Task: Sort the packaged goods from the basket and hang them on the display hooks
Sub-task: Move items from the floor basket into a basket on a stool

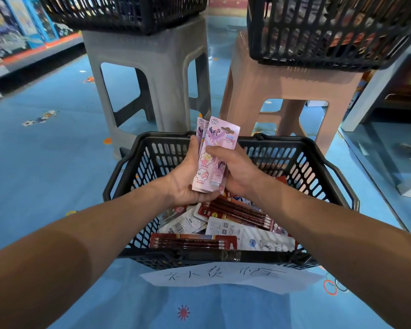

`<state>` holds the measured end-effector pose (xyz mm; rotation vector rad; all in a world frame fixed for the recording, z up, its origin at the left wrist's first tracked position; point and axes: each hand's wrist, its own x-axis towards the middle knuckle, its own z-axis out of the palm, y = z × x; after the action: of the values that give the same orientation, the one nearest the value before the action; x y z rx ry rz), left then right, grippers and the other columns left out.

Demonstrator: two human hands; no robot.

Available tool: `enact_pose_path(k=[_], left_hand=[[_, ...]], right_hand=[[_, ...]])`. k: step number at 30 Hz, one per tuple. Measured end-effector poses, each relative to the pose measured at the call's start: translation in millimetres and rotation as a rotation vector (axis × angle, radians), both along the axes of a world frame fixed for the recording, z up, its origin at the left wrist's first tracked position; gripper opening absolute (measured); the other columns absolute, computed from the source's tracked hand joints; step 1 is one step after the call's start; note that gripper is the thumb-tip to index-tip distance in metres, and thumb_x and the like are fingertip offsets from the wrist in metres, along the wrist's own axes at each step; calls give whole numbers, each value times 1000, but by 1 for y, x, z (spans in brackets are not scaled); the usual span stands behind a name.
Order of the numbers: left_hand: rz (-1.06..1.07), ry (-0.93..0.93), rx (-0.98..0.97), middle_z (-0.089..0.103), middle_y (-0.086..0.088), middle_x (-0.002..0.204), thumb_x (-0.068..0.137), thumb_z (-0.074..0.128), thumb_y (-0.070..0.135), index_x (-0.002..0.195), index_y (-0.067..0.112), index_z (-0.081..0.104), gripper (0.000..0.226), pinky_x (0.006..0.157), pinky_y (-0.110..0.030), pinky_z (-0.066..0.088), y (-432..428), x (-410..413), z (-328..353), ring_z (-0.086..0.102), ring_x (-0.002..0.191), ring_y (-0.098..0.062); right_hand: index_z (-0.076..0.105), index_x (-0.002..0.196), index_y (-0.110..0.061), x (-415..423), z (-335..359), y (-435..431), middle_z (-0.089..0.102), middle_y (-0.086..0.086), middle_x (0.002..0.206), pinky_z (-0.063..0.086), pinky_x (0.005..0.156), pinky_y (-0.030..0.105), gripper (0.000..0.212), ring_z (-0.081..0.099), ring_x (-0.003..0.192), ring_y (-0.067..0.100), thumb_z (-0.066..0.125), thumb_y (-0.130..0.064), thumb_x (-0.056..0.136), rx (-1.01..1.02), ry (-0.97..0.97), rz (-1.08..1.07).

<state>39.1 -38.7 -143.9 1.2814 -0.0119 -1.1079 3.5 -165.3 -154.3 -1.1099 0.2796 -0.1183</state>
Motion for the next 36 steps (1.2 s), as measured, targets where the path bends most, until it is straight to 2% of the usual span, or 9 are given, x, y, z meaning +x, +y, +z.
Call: enact_pose_path(k=[7, 9, 12, 14, 16, 23, 27, 31, 36], left_hand=[[-3, 7, -88, 73, -9, 96, 73, 33, 97, 93, 21, 82, 93, 72, -35, 54, 0, 6, -5, 66, 79, -23], [-16, 35, -120, 72, -10, 98, 69, 49, 93, 97, 18, 81, 86, 75, -37, 52, 5, 6, -4, 66, 82, -25], [-28, -16, -140, 71, -8, 89, 66, 70, 70, 97, 15, 76, 63, 66, -35, 56, 11, 6, -4, 66, 77, -22], [-62, -55, -128, 70, -7, 85, 73, 79, 42, 101, 13, 71, 41, 60, -32, 58, 14, 8, -4, 67, 74, -20], [-84, -65, -119, 70, -8, 87, 72, 83, 18, 103, 11, 69, 35, 59, -30, 60, 18, 13, -4, 69, 74, -20], [-31, -78, -135, 72, -11, 89, 69, 70, 11, 105, 9, 67, 36, 59, -31, 62, 26, 36, 13, 71, 76, -21], [-23, -105, -76, 75, -12, 91, 65, 71, 10, 109, 11, 67, 45, 62, -35, 62, 32, 45, 44, 74, 79, -22], [-98, -187, 42, 75, -16, 115, 67, 80, 14, 127, 17, 59, 64, 91, -50, 59, 45, 44, 100, 73, 107, -32], [-204, -201, 161, 71, -12, 124, 77, 84, 7, 139, 21, 45, 75, 95, -48, 58, 66, 35, 208, 70, 116, -30]], right_hand=[[61, 135, -11, -4, 6, 6, 72, 18, 121, 61, 77, 42, 45, 73, 106, 33, 67, -4, 92, 9, 65, 47], [61, 135, -9, -4, 7, 7, 71, 20, 123, 61, 77, 43, 42, 72, 106, 34, 64, -2, 94, 17, 68, 69], [61, 135, -7, -3, 11, 6, 71, 19, 118, 60, 82, 46, 41, 71, 105, 35, 64, -4, 95, 28, 55, 87], [61, 134, -5, -2, 15, 7, 71, 20, 115, 61, 84, 47, 39, 70, 103, 34, 63, -4, 96, 12, 50, 101], [60, 135, -4, -1, 19, 8, 69, 22, 118, 61, 85, 46, 38, 69, 104, 34, 61, -5, 97, 2, 52, 131], [56, 134, 0, 23, 47, 9, 67, 24, 117, 53, 99, 60, 64, 66, 105, 37, 57, -7, 70, -60, 56, 163], [58, 129, 2, 33, 72, 24, 68, 29, 113, 57, 92, 57, 64, 68, 97, 38, 60, -3, 65, -23, 86, 70], [67, 100, 4, 25, 130, 40, 65, 18, 81, 57, 60, 35, 31, 66, 68, 28, 53, -1, 73, 26, 203, 82], [63, 122, 0, 10, 228, 57, 70, 20, 92, 58, 63, 39, 57, 70, 77, 30, 60, -7, 65, -17, 289, 76]])
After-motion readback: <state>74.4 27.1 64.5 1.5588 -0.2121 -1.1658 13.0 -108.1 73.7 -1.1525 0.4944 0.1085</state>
